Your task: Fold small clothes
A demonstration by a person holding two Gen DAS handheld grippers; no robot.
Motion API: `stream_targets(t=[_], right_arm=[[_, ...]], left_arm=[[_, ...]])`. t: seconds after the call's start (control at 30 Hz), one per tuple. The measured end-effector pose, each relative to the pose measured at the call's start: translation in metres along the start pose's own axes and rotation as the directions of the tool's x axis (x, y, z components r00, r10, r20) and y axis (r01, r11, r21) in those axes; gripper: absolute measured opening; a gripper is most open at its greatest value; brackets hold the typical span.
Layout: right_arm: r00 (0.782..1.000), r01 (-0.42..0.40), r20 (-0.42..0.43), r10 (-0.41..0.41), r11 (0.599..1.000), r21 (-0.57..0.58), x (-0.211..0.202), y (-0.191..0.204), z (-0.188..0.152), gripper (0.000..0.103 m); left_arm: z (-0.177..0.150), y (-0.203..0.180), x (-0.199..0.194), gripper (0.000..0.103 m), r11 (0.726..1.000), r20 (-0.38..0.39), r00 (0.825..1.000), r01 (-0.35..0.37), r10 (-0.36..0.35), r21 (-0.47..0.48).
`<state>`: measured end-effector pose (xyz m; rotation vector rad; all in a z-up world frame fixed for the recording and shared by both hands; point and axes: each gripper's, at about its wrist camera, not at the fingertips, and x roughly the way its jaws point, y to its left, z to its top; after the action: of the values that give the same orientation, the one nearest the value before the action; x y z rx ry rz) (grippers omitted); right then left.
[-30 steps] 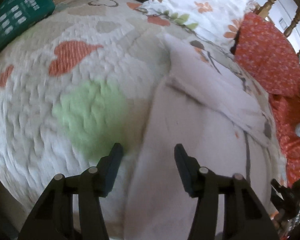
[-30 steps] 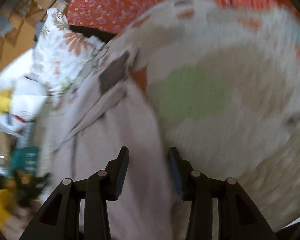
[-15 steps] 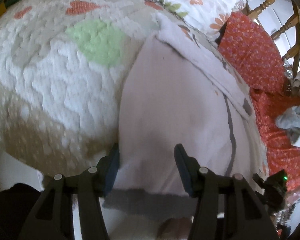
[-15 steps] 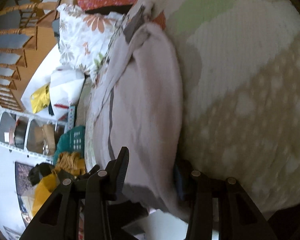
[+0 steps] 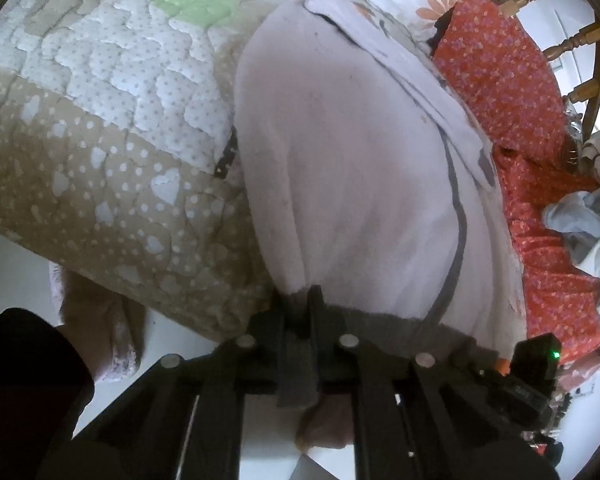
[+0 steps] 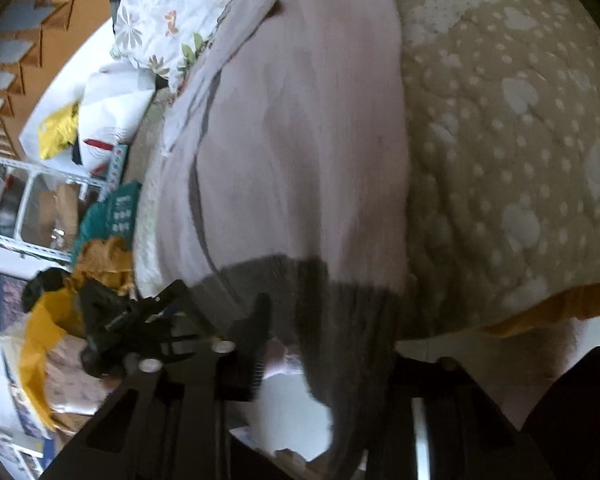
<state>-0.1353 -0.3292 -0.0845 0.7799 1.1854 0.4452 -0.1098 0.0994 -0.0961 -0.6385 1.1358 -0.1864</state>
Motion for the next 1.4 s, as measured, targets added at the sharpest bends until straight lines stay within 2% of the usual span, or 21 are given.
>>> stream_targets(t=[0.1,0.2,0.33,0.47,0.63,0.77,1.0,1.23,1.4], right_arm=[[0.999,0.03,0.039,-0.03,1.0,-0.004,-0.007,0.004,0.004,0.008],[0.998,-0.008,0.065,0.008,1.0,-0.013,-0.021,0.011,0.002,0.007],[0.997,-0.062,0.046,0.066,0.995,-0.077,-0.04,0.028,-0.022,0.006],[0.998,-0.066,0.018,0.068,0.992,-0.105,-0.043,0.036,-0.038,0.006],[0.998,-0.056,0.013,0.059,0.99,-0.131,-0.047,0.045,-0.021,0.006],[0.997,-0.038,0.061,0.051,0.981,-0.189,-0.065,0.066,0.014,0.007],[0.979,0.03,0.204,0.014,0.976,-0.214,-0.076,0.11,0.11,0.007],[0.967,0.099,0.249,-0.044,0.973,-0.211,-0.041,0.136,0.198,0.007],[0.966,0.14,0.241,-0.096,0.976,-0.169,-0.011,0.125,0.245,0.007]], left_arm=[[0.002,0.0,-0.022,0.008,1.0,0.048,0.999,0.008,-0.007,-0.021],[-0.001,0.003,-0.051,0.007,0.997,0.089,0.995,0.059,-0.054,-0.055],[-0.02,-0.001,-0.085,0.006,0.995,0.127,0.988,0.091,-0.085,-0.041],[-0.03,0.003,-0.09,0.006,0.996,0.123,0.99,0.079,-0.074,-0.038],[-0.001,0.005,-0.092,0.006,0.993,0.145,0.986,0.094,-0.082,-0.077],[0.044,-0.009,-0.1,0.006,0.995,0.195,0.978,0.083,-0.071,-0.054],[0.149,-0.049,-0.082,0.006,0.998,0.262,0.963,0.066,-0.059,-0.019],[0.232,-0.072,-0.043,0.006,0.998,0.294,0.955,0.054,-0.039,-0.042],[0.268,-0.073,-0.005,0.006,0.995,0.251,0.967,0.05,-0.027,-0.084]])
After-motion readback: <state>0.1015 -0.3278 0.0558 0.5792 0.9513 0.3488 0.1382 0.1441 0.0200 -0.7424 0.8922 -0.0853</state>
